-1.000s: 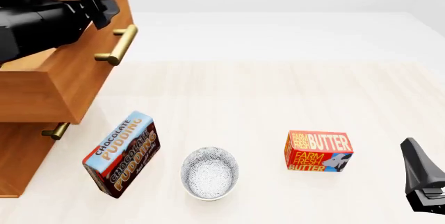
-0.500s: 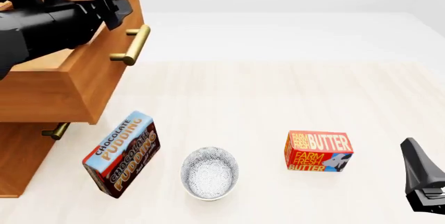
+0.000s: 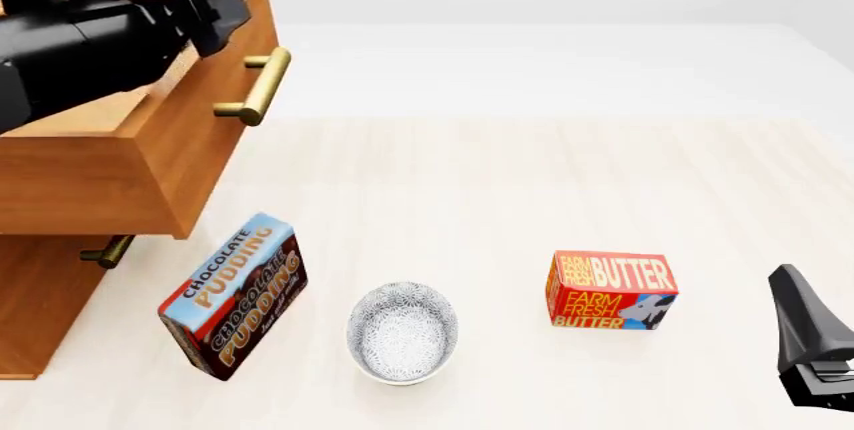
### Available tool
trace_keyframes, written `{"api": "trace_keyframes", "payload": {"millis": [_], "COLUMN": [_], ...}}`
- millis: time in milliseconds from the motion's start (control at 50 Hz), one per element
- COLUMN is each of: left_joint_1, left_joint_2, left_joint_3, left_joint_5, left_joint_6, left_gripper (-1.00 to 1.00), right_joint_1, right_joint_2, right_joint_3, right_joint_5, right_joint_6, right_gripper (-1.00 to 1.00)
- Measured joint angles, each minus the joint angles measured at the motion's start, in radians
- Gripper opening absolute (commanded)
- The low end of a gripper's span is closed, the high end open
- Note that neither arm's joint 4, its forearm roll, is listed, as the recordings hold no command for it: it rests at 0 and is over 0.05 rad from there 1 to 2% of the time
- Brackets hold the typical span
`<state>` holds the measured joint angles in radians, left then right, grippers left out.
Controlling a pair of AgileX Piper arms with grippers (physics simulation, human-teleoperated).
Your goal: Put the bowl in the top drawer of the cabinet.
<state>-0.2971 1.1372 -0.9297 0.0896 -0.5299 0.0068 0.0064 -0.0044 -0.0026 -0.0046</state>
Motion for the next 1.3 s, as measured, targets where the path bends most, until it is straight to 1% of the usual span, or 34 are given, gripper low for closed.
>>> {"api": "trace_keyframes", "payload": {"millis": [340, 760, 1020, 1300], "left_joint_1": [-0.019, -0.053, -0.083, -0.104], "left_joint_2": [-0.088, -0.164, -0.233, -0.331], "left_joint_3": [-0.026, -0.035, -0.014, 0.029], "left_joint_5": [0.024, 0.068, 0.104, 0.150], "left_joint_6": [0.054, 0.102, 0.128, 0.153], "left_gripper": [1.00, 1.00, 1.00, 1.00], "right_joint_1": [0.000, 0.000, 0.000, 0.000], "right_joint_2": [0.000, 0.000, 0.000, 0.000], "right_joint_3": [0.000, 0.000, 0.000, 0.000], "right_joint_5": [0.000, 0.000, 0.000, 0.000], "right_joint_6": [0.000, 0.000, 0.000, 0.000], "right_gripper": [1.00, 1.00, 1.00, 1.00]}}
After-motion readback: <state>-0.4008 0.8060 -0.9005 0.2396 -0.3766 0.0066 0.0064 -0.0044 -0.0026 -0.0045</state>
